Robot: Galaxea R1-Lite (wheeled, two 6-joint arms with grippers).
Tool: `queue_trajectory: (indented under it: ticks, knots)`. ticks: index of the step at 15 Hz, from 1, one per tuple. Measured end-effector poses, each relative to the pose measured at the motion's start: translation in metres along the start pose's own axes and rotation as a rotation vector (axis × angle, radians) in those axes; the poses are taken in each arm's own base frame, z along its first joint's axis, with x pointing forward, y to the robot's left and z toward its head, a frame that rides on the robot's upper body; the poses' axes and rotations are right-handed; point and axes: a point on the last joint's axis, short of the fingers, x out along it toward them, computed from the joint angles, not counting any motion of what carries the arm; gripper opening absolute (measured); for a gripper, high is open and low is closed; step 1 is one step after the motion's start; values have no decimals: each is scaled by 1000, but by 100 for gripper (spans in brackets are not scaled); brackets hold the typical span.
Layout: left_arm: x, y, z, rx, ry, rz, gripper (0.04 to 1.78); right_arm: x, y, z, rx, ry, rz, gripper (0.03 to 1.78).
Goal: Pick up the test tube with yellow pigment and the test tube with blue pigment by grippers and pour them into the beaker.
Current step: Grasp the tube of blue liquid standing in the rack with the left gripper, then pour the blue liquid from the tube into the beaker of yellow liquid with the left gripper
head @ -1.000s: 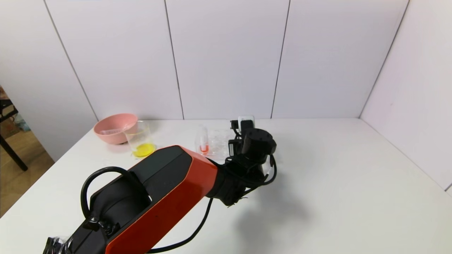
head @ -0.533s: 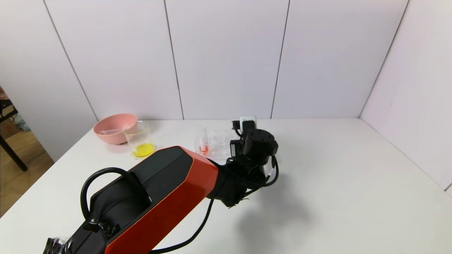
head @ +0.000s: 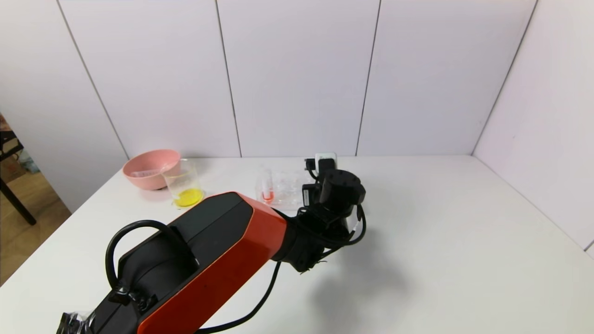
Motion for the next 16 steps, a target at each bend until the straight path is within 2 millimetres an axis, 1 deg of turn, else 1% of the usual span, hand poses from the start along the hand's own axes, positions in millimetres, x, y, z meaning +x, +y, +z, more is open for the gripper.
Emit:
queue_trajectory:
  ticks: [3, 6, 9, 16]
  knots:
    - [-1, 0, 4, 0, 1, -4, 45, 0, 0, 0, 0, 0, 0, 177]
    - [-4, -1, 14, 3, 4, -8, 45, 0, 0, 0, 0, 0, 1, 177]
    - [-12, -3, 31, -4, -2, -16, 45, 0, 0, 0, 0, 0, 0, 177]
    - [-36, -8, 80, -13, -23, -39, 45, 0, 0, 0, 0, 0, 0, 177]
